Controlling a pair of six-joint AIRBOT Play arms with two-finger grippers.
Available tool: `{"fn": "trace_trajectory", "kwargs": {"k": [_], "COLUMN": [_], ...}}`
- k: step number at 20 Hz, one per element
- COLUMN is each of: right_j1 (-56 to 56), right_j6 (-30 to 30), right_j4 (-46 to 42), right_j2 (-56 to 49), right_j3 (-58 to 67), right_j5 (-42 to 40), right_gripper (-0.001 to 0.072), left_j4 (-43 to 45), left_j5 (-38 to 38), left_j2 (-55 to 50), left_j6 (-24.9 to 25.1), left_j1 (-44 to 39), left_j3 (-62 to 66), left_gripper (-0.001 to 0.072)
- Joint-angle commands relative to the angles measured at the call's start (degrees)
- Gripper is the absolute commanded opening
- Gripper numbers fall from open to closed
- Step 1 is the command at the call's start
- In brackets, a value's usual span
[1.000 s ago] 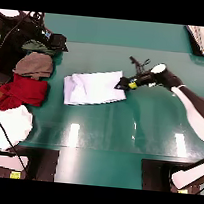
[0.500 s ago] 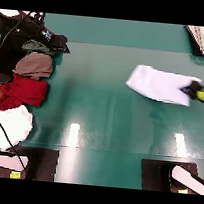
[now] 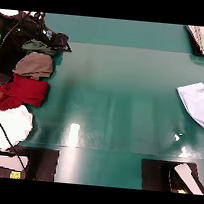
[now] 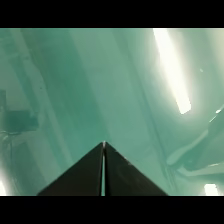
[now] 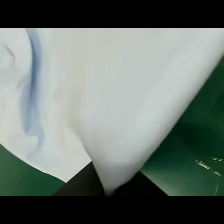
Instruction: Fold the shirts.
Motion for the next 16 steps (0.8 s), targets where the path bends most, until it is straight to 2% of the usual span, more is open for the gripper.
{"fn": "trace_trajectory", "kwargs": {"k": [1, 4, 5, 6, 7, 10, 11, 13, 16], "right_j1": [-2.56, 0.66, 2.14, 3.56, 5.09, 6.95, 6.88, 7.63, 14.51], "right_j6": [8.61, 9.49, 9.27, 7.82, 6.03, 6.16, 6.62, 6.54, 6.51], "right_j4": [-11.10, -16.33, -17.84, -19.32, -22.29, -38.07, -38.38, -31.87, -17.62], "right_j2": [1.01, 1.01, 1.01, 1.01, 1.01, 1.01, 1.01, 1.01, 1.01], "right_j3": [-1.29, -1.27, -1.27, -1.25, -0.79, 4.44, 6.84, 11.21, 14.67], "right_j5": [-0.28, 3.06, 4.31, 5.16, 7.19, 15.41, 17.49, 19.56, 21.46], "right_gripper": [0.0012, 0.0015, 0.0090, 0.0396, 0.0663, 0.0679, 0.0678, 0.0677, 0.0676], "left_j4": [-0.55, -0.55, -0.55, -0.55, -0.55, -0.52, -0.52, -0.57, -0.57], "left_j5": [0.37, 0.57, 0.57, 0.52, 0.42, -0.11, -0.11, 0.90, 3.08], "left_j2": [-0.02, -0.02, -0.02, -0.02, -0.02, -0.02, -0.02, -0.02, 0.00], "left_j6": [-0.04, 0.00, 0.00, 0.17, 0.44, 0.42, 0.42, 0.42, 0.37], "left_j1": [0.02, 0.00, 0.02, 0.02, 0.02, 0.02, 0.02, 0.02, 0.02], "left_j3": [0.00, 0.00, 0.00, 0.00, 0.00, 0.00, 0.00, 0.00, 0.00], "left_gripper": [0.0025, 0.0025, 0.0025, 0.0025, 0.0025, 0.0025, 0.0025, 0.0025, 0.0025]}}
